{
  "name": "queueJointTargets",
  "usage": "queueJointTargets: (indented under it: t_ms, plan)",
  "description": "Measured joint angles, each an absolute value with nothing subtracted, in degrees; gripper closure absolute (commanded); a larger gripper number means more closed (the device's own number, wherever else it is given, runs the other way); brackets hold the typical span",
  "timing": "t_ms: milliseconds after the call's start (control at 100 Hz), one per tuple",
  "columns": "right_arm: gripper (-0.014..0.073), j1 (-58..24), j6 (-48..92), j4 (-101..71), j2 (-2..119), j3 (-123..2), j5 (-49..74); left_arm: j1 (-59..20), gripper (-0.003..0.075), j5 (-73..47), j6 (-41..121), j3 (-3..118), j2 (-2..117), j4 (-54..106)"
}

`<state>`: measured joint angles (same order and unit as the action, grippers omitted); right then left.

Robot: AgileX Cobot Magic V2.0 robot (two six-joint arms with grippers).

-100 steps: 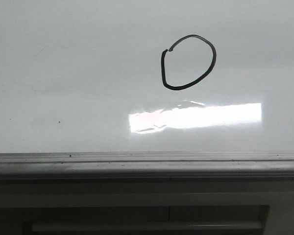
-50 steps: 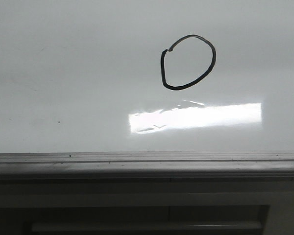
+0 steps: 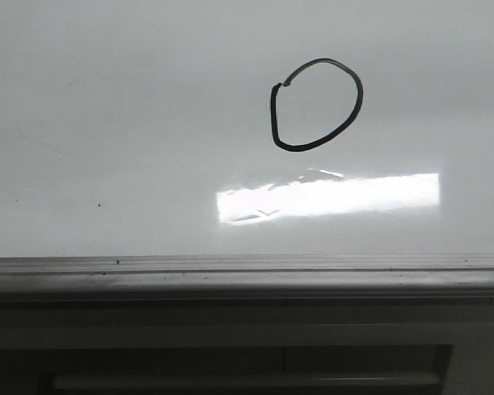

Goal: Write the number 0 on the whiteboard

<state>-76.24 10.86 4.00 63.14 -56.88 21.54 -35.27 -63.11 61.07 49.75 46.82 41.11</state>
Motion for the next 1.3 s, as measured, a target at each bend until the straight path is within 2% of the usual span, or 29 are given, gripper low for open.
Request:
queueJointTargets:
  t_ms: [160, 230, 280, 380, 430, 500, 720, 790, 860, 910, 1030, 1050, 1300]
  plan:
    - [0.0637, -76.24, 10.86, 3.67, 63.14, -56.88, 21.77, -35.36, 0.0740, -63.21, 61.53, 49.75, 46.84, 41.11]
    - [0.0589, -76.24, 10.86, 3.67, 63.14, -56.88, 21.81, -35.36, 0.0740, -63.21, 61.61, 49.75, 46.94, 41.11]
    - [0.0509, -76.24, 10.98, 3.62, 63.14, -56.88, 21.91, -35.39, 0.0740, -63.21, 61.61, 49.75, 46.94, 41.11]
    - [0.0265, -76.24, 10.98, 3.62, 63.14, -56.98, 22.32, -35.48, 0.0740, -63.10, 61.61, 49.75, 46.94, 41.23]
    - [0.0169, -75.98, 10.98, 3.74, 63.14, -56.98, 22.81, -35.48, 0.0740, -62.42, 61.49, 49.75, 46.94, 41.32]
    - [0.0087, -75.60, 10.98, 3.74, 62.53, -56.98, 22.94, -35.48, 0.0740, -60.44, 60.65, 49.75, 46.94, 41.48]
    - [0.0076, -71.45, 10.98, 3.93, 55.29, -56.98, 22.42, -35.48, 0.0740, -50.72, 53.97, 48.65, 46.94, 43.09]
    - [0.0085, -69.24, 10.98, 4.08, 52.32, -56.98, 23.68, -35.48, 0.0740, -46.21, 49.35, 46.88, 46.94, 43.41]
    - [0.0159, -66.93, 10.98, 4.08, 49.20, -56.98, 26.15, -35.48, 0.0740, -38.73, 43.62, 44.31, 46.94, 43.21]
    - [0.0263, -65.17, 10.98, 3.97, 47.20, -56.98, 28.45, -35.48, 0.0740, -32.53, 39.76, 42.41, 47.35, 43.21]
    - [0.0638, -60.55, 10.98, 3.97, 43.53, -56.98, 36.79, -35.48, 0.0740, -23.22, 33.91, 39.70, 49.34, 43.32]
    - [0.0674, -59.85, 10.98, 4.08, 43.01, -56.86, 37.59, -35.48, 0.0740, -22.34, 33.32, 39.55, 50.00, 43.43]
    - [0.0660, -55.51, 10.10, 6.51, 38.44, -51.07, 42.13, -38.03, 0.0740, -17.27, 30.85, 39.55, 59.38, 47.82]
